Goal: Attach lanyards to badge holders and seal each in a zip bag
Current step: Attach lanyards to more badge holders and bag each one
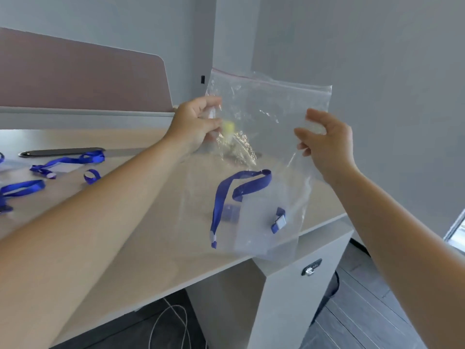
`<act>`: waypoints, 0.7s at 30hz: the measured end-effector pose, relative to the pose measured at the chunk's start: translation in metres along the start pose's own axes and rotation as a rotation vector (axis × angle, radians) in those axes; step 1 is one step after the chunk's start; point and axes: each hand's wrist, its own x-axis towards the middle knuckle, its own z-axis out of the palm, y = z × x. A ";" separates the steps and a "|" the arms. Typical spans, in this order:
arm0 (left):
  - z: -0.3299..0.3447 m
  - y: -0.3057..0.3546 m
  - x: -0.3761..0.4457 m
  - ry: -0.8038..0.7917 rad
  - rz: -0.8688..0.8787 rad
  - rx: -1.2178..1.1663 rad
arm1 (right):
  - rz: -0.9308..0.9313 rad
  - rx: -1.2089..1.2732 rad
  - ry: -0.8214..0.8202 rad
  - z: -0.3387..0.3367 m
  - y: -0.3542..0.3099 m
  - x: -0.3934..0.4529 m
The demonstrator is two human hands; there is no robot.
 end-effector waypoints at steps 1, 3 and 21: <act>0.006 -0.007 0.008 -0.012 -0.009 0.002 | 0.005 -0.030 -0.010 0.002 0.011 0.008; 0.016 -0.025 0.026 -0.029 -0.035 -0.004 | 0.003 -0.105 -0.038 0.008 0.032 0.025; 0.053 -0.188 0.112 -0.481 -0.290 0.369 | 0.310 -0.486 -0.443 0.049 0.184 0.086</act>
